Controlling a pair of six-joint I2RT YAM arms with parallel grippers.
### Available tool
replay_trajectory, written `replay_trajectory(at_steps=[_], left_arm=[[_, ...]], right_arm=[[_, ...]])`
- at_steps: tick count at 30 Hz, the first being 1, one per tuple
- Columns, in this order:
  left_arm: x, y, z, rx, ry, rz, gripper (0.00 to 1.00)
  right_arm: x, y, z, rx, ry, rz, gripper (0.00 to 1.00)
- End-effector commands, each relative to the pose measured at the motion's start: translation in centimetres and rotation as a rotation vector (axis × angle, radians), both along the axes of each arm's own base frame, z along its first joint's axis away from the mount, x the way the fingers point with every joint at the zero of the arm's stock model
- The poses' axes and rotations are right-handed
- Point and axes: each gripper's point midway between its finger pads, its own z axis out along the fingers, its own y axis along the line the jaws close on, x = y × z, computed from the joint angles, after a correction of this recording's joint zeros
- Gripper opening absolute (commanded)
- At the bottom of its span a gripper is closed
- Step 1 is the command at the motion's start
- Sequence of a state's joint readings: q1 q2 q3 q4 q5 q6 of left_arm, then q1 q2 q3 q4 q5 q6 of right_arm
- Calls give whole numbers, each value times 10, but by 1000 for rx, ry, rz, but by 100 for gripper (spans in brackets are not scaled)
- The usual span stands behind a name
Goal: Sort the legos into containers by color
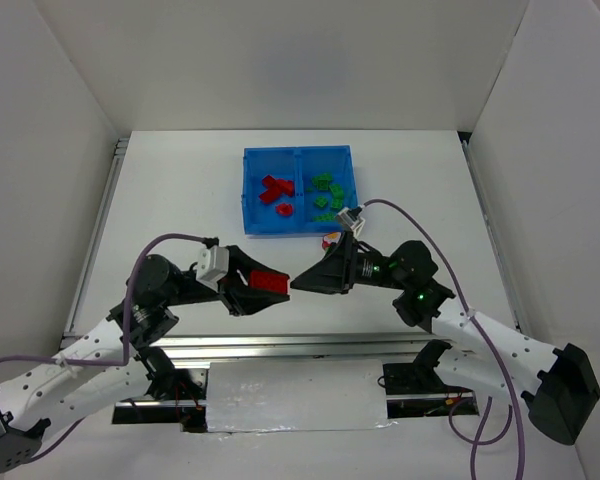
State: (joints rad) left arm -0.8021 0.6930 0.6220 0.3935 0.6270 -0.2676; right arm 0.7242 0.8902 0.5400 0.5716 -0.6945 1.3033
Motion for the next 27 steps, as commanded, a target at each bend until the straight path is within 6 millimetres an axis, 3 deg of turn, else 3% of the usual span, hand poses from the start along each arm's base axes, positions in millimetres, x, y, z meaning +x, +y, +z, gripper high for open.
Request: replay_trajectory(at_steps=[1, 5, 17, 22, 25, 27], left_arm=[[-8, -1, 25, -43, -127, -48, 0], [-3, -2, 26, -42, -142, -24, 0], [0, -4, 34, -104, -153, -17, 0], [-2, -6, 34, -113, -146, -32, 0], [-5, -5, 35, -119, -152, -45, 0], [-5, -5, 34, -115, -150, -43, 0]], right_arm=[[-17, 5, 37, 112, 48, 55, 91], [-22, 11, 49, 163, 90, 60, 90], [-10, 36, 38, 163, 286, -62, 82], [-12, 49, 50, 190, 294, -43, 79], [-8, 53, 50, 224, 318, -49, 72], [-7, 52, 50, 263, 324, -43, 54]])
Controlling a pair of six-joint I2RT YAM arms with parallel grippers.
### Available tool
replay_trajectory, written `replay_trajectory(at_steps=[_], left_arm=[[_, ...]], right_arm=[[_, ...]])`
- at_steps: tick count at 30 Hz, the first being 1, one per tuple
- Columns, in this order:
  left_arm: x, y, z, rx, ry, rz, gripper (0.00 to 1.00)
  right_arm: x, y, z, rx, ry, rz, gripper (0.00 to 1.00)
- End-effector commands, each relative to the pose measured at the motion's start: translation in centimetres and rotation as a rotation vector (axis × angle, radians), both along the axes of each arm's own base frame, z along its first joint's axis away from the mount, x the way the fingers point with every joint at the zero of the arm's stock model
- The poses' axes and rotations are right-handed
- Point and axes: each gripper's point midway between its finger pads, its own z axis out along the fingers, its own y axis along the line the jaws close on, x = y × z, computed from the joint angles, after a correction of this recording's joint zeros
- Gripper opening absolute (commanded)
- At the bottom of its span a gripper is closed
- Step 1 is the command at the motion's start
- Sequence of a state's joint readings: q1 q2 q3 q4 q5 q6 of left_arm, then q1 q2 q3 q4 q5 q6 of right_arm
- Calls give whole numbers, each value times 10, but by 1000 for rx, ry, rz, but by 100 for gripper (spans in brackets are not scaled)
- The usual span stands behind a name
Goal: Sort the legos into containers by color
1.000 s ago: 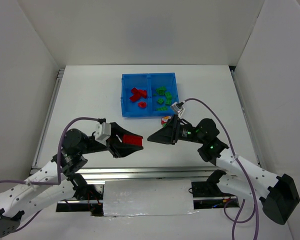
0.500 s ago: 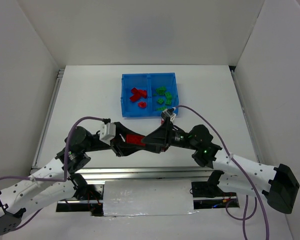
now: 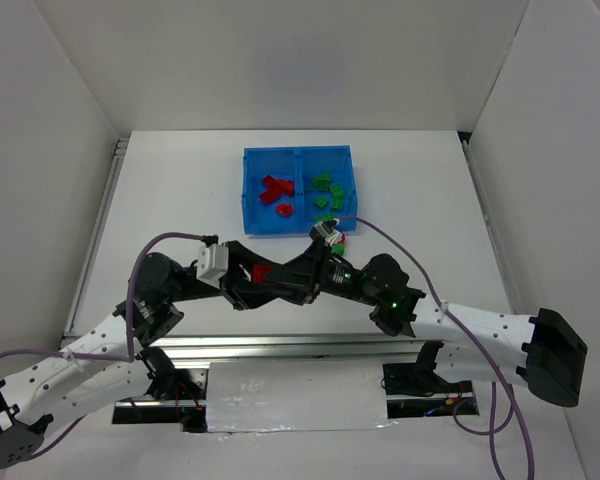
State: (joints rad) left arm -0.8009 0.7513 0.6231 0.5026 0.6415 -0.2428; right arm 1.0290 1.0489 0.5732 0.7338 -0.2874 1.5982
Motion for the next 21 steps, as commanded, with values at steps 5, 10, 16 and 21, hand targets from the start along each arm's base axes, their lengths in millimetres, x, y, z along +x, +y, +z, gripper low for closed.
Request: replay_trajectory(at_steps=[5, 10, 16, 21], left_arm=[[-6, 4, 21, -61, -77, -1, 0], [8, 7, 16, -39, -43, 81, 50], [25, 9, 12, 48, 0, 170, 99], [23, 5, 11, 108, 0, 138, 100]], right_arm=[[0, -2, 32, 128, -27, -17, 30], [-1, -2, 29, 46, -56, -45, 10], [12, -6, 7, -218, -139, -145, 7], [24, -28, -14, -366, -178, -243, 3]])
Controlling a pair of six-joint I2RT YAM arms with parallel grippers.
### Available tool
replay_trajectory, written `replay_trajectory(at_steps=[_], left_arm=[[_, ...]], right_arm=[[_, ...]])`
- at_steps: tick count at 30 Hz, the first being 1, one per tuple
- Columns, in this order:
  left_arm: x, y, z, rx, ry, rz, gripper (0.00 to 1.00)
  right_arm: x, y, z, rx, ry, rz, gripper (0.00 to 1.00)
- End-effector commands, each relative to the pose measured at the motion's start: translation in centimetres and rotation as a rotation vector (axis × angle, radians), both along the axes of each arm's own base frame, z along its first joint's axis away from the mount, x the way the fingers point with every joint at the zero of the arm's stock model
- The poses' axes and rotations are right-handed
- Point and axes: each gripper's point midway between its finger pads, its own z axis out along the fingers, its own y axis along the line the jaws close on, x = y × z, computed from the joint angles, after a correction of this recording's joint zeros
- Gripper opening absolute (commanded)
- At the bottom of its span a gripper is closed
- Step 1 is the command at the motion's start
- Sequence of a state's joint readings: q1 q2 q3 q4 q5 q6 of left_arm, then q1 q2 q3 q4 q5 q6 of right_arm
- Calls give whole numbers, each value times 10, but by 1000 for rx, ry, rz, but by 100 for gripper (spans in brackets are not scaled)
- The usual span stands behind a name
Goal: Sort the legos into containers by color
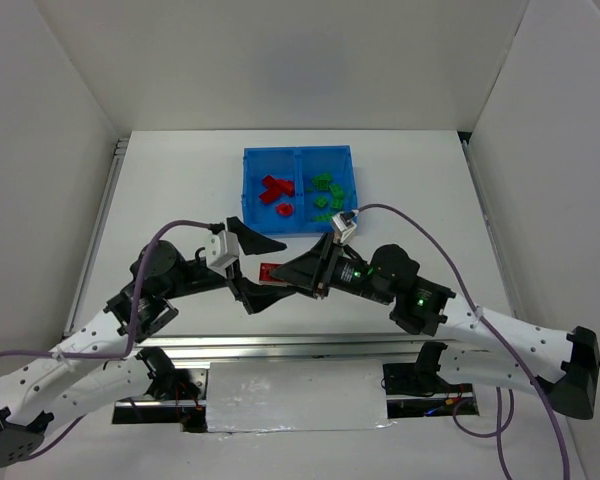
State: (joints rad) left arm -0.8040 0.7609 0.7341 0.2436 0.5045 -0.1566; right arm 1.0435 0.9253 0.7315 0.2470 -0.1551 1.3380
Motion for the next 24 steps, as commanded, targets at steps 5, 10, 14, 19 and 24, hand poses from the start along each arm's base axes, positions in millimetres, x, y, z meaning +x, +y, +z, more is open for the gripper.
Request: replay_trajectory(at_steps=[5, 10, 14, 19, 24], left_arm=[[-10, -6, 12, 56, -31, -82, 100], [-12, -13, 8, 110, -13, -129, 100], [-7, -23, -5, 167, 15, -144, 89], [-3, -25, -6, 174, 8, -135, 78], [-4, -26, -11, 198, 21, -147, 64]], right_arm=[[27, -40, -16, -285, -122, -169, 1], [40, -50, -9, -421, -224, -143, 2], [43, -58, -17, -597, -251, -113, 3], [42, -65, -22, -632, -253, -118, 4], [40, -67, -27, -644, -257, -110, 4]])
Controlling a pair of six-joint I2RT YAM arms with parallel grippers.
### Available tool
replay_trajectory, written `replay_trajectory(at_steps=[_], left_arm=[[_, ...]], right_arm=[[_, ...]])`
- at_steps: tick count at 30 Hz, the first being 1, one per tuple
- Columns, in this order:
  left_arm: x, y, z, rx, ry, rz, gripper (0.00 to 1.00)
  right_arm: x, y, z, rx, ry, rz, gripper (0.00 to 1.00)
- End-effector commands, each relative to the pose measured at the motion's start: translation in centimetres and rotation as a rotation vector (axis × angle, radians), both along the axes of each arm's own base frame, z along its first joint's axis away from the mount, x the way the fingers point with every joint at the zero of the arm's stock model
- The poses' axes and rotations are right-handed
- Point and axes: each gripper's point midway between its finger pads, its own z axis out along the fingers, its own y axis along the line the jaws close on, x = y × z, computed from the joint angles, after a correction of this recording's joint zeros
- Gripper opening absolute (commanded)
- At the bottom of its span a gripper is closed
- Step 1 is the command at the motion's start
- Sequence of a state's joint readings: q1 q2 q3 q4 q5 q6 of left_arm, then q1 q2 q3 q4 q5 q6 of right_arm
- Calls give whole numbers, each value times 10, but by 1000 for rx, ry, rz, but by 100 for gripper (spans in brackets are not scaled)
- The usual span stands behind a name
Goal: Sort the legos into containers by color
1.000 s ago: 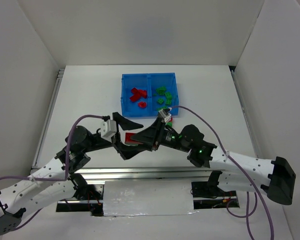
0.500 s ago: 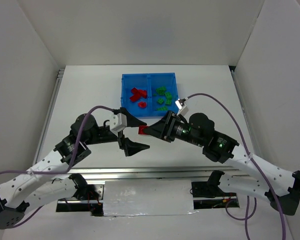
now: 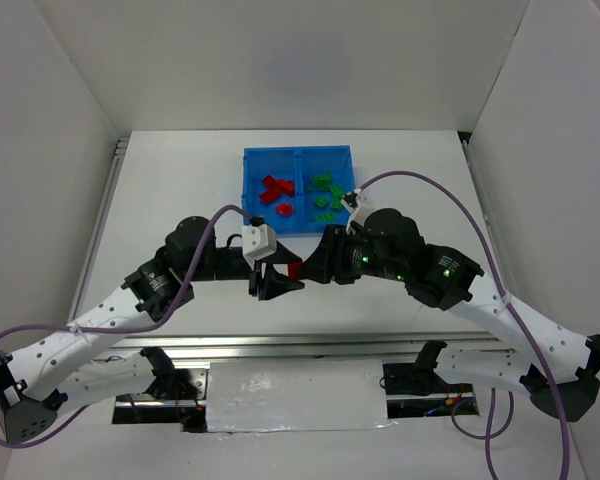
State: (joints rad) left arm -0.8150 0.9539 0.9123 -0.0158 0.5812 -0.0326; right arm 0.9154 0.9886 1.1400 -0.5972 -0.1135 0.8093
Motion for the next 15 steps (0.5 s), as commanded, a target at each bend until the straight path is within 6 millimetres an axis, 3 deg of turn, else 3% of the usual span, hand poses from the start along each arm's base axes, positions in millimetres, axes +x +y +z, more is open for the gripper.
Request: replay_trajectory(at_steps=[1, 2, 3, 7, 11, 12, 13, 14, 15], left_arm=[[-12, -3, 19, -25, -34, -68, 58], [-12, -4, 18, -22, -34, -70, 45], [-12, -4, 18, -20, -30, -70, 39], [-8, -6, 15, -10, -24, -55, 26], [-6, -6, 15, -20, -23, -37, 0], [-3, -5, 15, -23, -25, -14, 0], [-4, -2, 12, -24, -19, -4, 0], [-3, -3, 20, -56, -41, 1, 0], [-2, -1, 21, -62, -41, 12, 0]], right_arm=[[8, -8, 14, -6, -63, -26, 4], [7, -8, 14, -6, -63, -23, 4], [8, -7, 13, -7, -59, -22, 4], [2, 1, 13, 18, -45, 17, 4], [-1, 5, 16, 47, -38, 42, 7], [-4, 6, 17, 57, -40, 55, 10], [-6, 8, 26, 93, -62, 71, 20], [-10, 8, 25, 107, -69, 94, 57], [-11, 8, 30, 128, -85, 99, 69]])
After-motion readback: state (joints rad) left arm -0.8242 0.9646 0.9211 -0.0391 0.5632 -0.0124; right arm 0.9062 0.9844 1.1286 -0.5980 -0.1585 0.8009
